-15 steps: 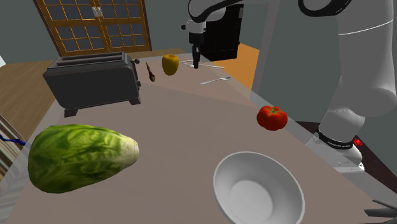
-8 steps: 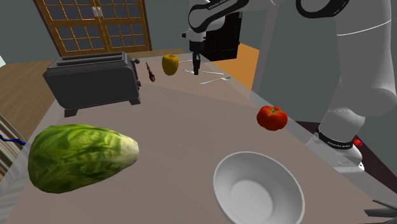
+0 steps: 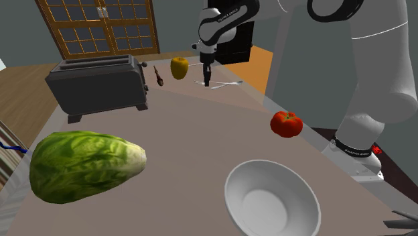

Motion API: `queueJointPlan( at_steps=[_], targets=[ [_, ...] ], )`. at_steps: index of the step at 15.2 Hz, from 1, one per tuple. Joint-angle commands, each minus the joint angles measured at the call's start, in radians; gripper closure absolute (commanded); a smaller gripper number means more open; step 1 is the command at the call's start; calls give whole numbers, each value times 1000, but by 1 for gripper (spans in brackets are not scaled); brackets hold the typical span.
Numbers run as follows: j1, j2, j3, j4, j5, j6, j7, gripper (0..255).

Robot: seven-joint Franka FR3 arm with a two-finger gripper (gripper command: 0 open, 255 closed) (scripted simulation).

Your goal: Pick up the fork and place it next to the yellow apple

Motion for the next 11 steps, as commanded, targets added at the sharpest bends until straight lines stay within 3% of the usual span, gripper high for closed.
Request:
queueJointPlan(
  at_steps=[1,9,10,11],
  targets=[
    [1,11,2,-11,2,23,-1,255],
    [1,11,2,-11,2,23,-1,255],
    [1,11,2,-11,2,23,-1,0],
    [1,11,2,-11,2,23,-1,0]
  ],
)
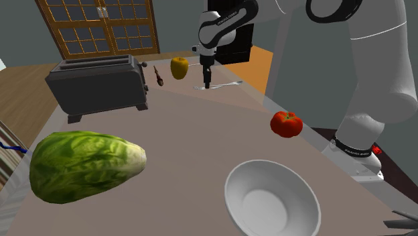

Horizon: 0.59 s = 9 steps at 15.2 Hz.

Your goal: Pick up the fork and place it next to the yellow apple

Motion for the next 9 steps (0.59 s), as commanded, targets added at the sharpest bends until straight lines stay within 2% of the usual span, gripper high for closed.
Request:
queueJointPlan(
  at_steps=[1,4,8,9],
  targets=[
    [0,0,0,0,0,0,0,0],
    [0,0,0,0,0,0,0,0],
    [-1,-49,-6,56,-11,-104,7,0],
    [-1,-49,-6,56,-11,-104,7,0]
  ],
)
